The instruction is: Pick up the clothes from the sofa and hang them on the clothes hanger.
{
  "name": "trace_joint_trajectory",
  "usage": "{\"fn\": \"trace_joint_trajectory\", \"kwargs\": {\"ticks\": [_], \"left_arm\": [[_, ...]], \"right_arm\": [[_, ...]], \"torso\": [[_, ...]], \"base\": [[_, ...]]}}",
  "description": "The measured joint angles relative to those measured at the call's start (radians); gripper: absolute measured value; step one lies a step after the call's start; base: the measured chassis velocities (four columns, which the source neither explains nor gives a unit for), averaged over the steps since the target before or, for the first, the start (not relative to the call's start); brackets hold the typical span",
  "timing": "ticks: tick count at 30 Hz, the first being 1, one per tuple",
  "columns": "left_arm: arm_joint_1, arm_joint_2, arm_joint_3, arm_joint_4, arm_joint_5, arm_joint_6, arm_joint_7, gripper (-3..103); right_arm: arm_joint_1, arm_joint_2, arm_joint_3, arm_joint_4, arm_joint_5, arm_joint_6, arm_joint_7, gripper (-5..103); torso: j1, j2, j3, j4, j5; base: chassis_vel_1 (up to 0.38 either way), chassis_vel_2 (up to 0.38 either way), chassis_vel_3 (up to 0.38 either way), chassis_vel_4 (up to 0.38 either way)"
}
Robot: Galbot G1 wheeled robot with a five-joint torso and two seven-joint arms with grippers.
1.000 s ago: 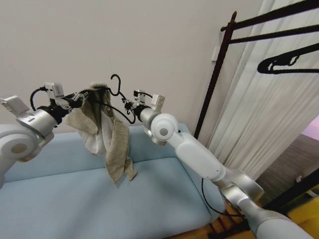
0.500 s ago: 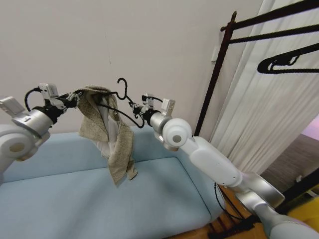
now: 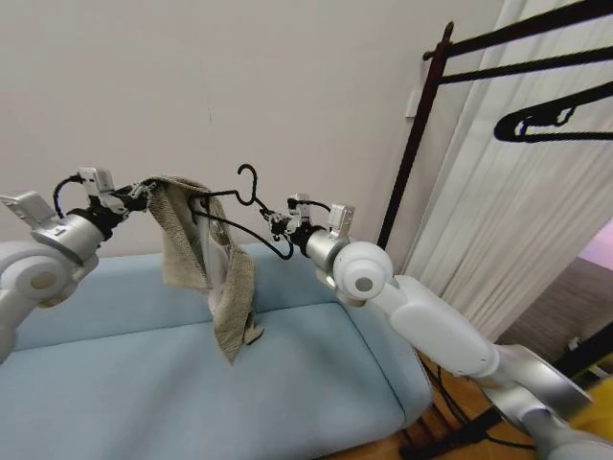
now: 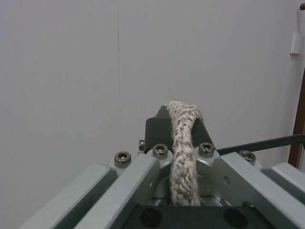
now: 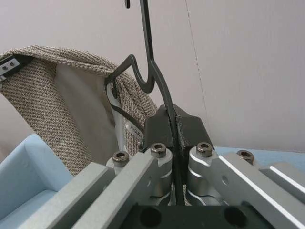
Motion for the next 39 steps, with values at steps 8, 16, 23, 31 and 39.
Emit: {"fn": "trace_joint_trajectory", "kwargs": {"ticks": [8, 16, 23, 31, 39], "left_arm": [[0.009, 0.009, -0.007, -0.014, 0.000, 0.000, 0.003, 2], [0.014, 0.012, -0.009, -0.016, -0.001, 0.000, 0.003, 2], [0.012, -0.002, 0.003, -0.011, 0.009, 0.002, 0.001, 2], [0.021, 0.001, 0.004, -0.038, 0.009, 0.006, -0.010, 2], [0.040, 0.013, -0.014, -0.069, 0.005, 0.008, -0.019, 2]], "right_arm": [[0.027, 0.025, 0.005, -0.018, -0.012, -0.002, 0.001, 2], [0.048, 0.005, 0.017, -0.007, -0.006, -0.010, -0.007, 2], [0.049, -0.042, 0.014, 0.042, 0.022, -0.016, -0.021, 2], [0.055, 0.049, -0.024, 0.004, 0.012, -0.016, -0.021, 2], [0.055, 0.181, -0.073, -0.061, -0.005, -0.005, -0.006, 2]], "torso": [[0.000, 0.000, 0.000, 0.0000, -0.0001], [0.000, 0.000, 0.000, 0.0001, -0.0001], [0.000, 0.000, 0.000, -0.0003, 0.0000], [0.000, 0.000, 0.000, 0.0001, -0.0001], [0.000, 0.000, 0.000, 0.0001, -0.0003]], "base": [[0.000, 0.000, 0.000, 0.000], [0.000, 0.000, 0.000, 0.000], [0.000, 0.000, 0.000, 0.000], [0.000, 0.000, 0.000, 0.000], [0.000, 0.000, 0.000, 0.000]]}}
